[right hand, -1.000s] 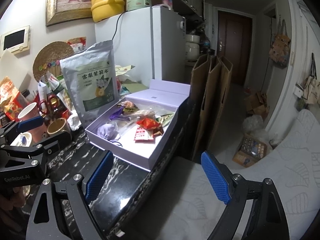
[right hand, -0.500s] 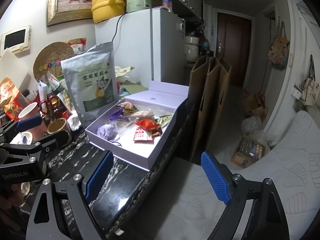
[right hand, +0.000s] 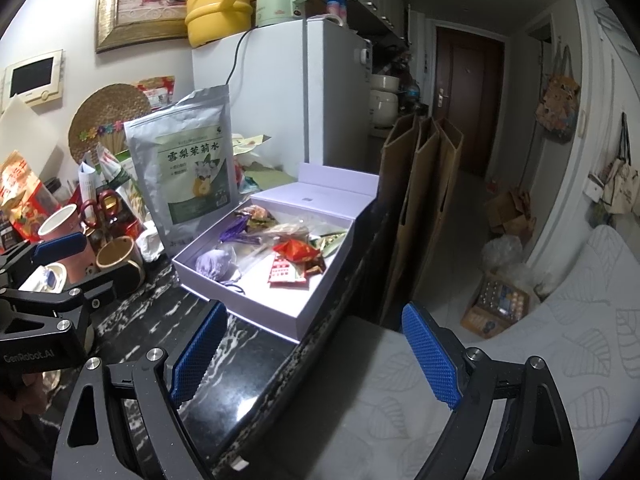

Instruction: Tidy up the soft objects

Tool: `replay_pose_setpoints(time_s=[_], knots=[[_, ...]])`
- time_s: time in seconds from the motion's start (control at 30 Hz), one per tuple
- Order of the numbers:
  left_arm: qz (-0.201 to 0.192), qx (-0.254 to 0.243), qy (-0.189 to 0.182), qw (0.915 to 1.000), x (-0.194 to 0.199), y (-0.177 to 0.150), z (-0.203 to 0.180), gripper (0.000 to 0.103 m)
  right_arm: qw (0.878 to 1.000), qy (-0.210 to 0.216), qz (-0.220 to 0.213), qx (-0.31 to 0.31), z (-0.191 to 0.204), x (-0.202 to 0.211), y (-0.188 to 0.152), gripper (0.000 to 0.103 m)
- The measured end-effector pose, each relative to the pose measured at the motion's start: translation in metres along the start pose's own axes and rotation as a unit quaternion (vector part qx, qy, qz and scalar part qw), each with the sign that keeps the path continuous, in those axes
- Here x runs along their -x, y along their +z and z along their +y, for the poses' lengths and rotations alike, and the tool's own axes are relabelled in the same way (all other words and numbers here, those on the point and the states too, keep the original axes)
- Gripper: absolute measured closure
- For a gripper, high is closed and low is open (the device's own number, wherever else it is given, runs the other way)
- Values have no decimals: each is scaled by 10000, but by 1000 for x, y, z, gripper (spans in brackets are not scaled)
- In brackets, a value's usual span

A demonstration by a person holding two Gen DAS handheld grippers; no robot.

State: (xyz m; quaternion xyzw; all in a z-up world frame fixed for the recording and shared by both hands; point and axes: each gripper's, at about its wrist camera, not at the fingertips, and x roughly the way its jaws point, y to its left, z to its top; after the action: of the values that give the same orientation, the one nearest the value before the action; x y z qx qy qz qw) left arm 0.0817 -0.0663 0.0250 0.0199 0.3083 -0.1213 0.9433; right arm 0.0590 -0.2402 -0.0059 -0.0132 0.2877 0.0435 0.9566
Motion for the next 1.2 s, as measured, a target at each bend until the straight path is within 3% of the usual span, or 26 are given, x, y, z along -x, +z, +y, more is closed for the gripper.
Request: replay_pose_setpoints(time_s=[1.2], knots=[[49,-47,202,9998,-3,-2,1,4,9999,-57,94,84,2,-5,-5,13]])
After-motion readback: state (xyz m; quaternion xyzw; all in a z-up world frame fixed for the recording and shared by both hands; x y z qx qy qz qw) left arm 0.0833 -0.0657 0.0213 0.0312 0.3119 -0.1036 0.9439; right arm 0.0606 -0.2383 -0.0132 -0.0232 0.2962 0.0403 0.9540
